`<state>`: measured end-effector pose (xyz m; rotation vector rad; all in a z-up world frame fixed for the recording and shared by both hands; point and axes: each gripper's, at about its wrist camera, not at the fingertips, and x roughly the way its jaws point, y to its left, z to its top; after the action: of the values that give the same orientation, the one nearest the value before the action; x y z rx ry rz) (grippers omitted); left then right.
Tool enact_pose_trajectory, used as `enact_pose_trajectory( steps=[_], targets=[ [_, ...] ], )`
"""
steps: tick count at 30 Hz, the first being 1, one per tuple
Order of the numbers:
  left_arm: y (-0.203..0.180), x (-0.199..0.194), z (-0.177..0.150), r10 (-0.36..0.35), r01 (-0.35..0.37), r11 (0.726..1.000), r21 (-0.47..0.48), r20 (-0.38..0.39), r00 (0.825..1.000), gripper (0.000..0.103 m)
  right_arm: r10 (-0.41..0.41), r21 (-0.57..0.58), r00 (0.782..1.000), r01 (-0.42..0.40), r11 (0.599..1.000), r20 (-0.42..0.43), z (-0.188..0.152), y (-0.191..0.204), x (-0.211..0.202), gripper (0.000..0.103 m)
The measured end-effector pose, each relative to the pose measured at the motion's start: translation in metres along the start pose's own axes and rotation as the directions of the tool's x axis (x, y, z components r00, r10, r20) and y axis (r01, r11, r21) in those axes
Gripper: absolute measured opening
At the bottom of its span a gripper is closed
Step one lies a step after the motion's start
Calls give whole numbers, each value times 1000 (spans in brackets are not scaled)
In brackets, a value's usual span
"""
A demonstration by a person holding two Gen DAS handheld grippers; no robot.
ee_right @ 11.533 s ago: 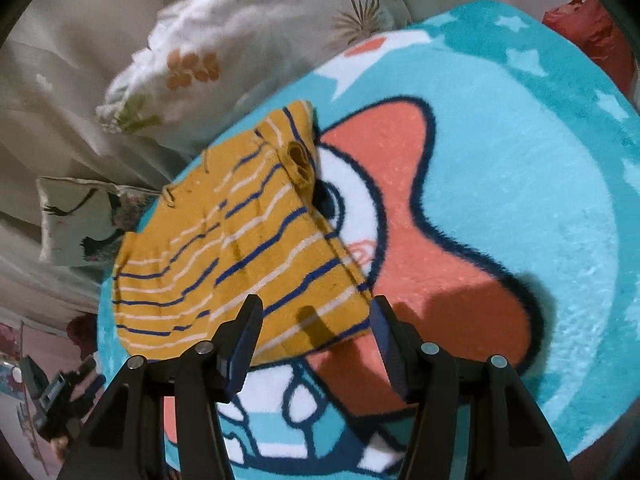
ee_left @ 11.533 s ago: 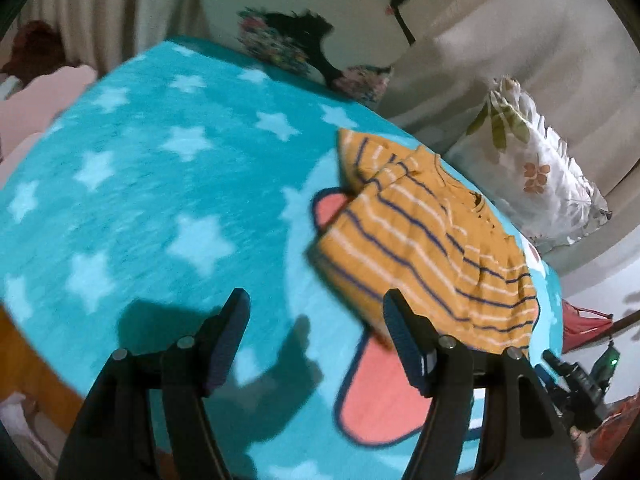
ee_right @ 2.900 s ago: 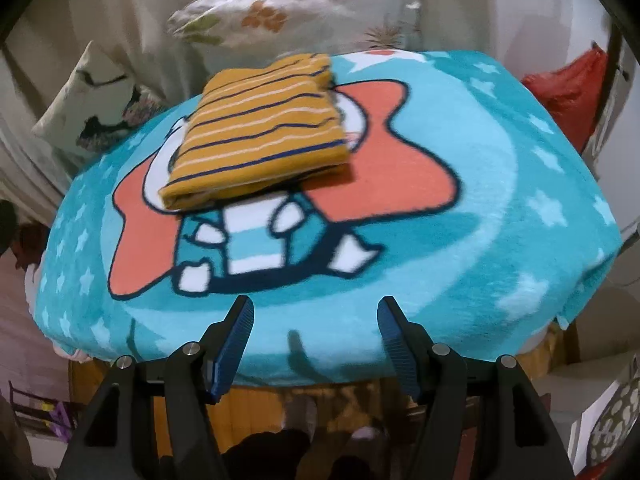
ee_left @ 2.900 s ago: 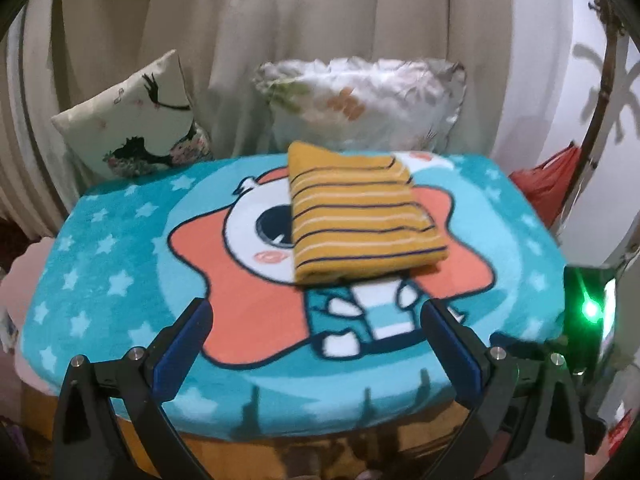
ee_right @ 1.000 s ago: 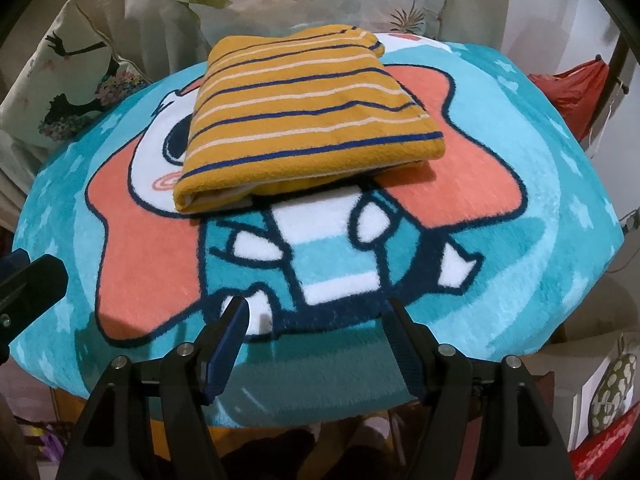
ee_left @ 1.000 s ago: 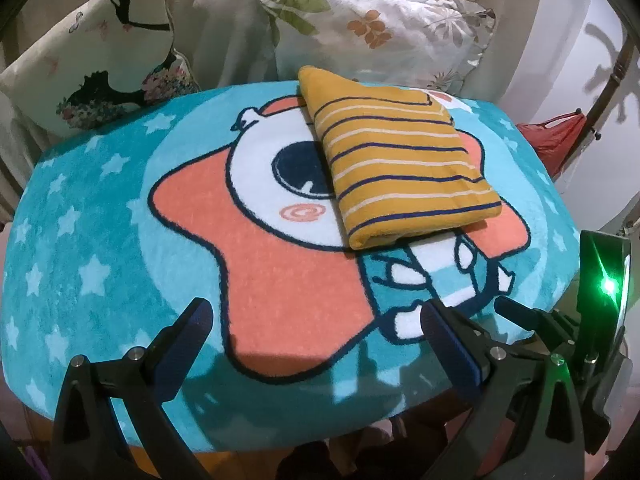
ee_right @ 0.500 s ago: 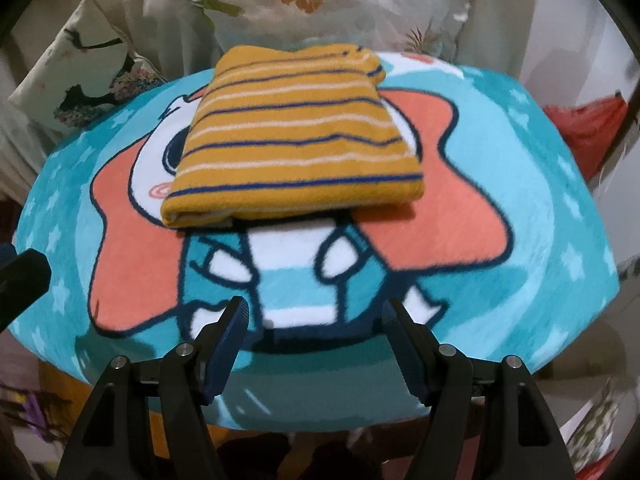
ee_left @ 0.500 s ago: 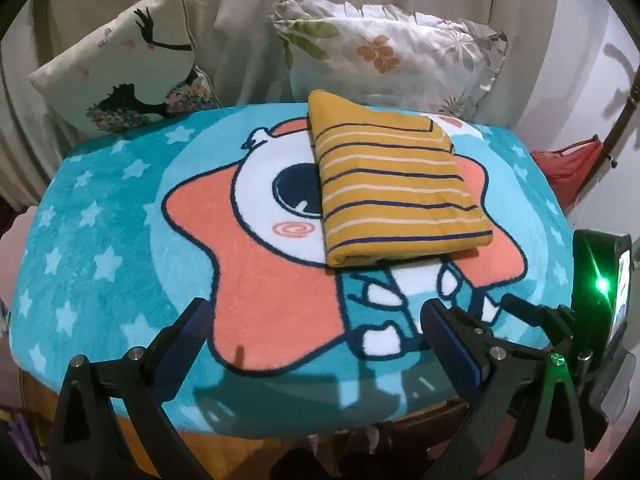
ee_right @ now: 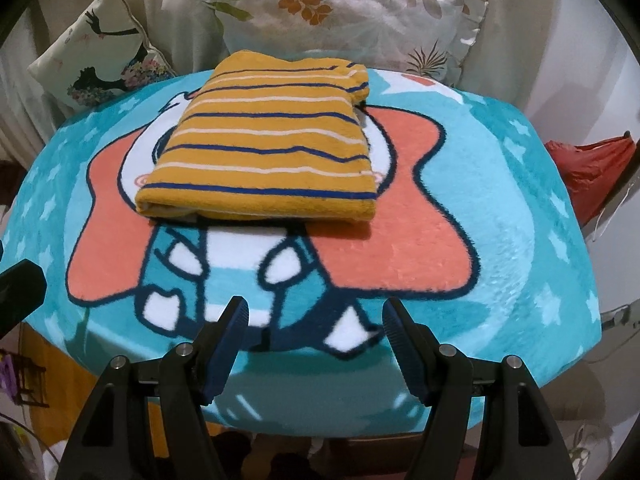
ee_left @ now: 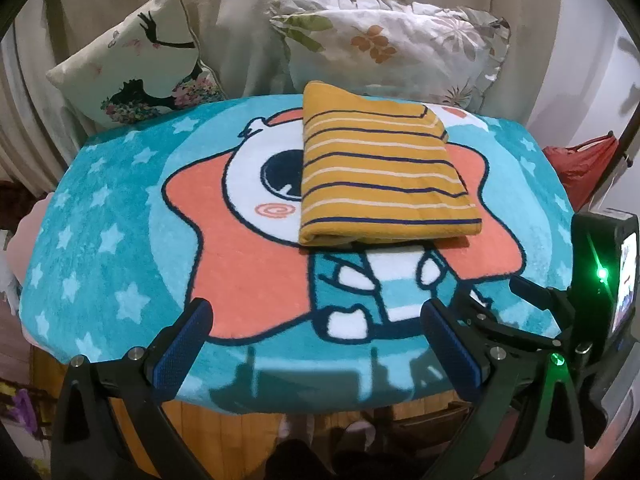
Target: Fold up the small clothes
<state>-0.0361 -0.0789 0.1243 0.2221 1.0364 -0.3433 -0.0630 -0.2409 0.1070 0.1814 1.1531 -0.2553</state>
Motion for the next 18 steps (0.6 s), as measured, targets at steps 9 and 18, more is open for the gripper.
enact_pose_trajectory(
  steps=[9,18],
  targets=[
    [-22,-1,-1,16,-16,1000,13,-2,1000,103,-8,-10,1000,8,1000,3,-7,-16,0,73],
    [-31,-3,-3,25,-25,999,31,2,1000,103,-11,5,1000,11,1000,1,-11,-26,-1,73]
  ],
)
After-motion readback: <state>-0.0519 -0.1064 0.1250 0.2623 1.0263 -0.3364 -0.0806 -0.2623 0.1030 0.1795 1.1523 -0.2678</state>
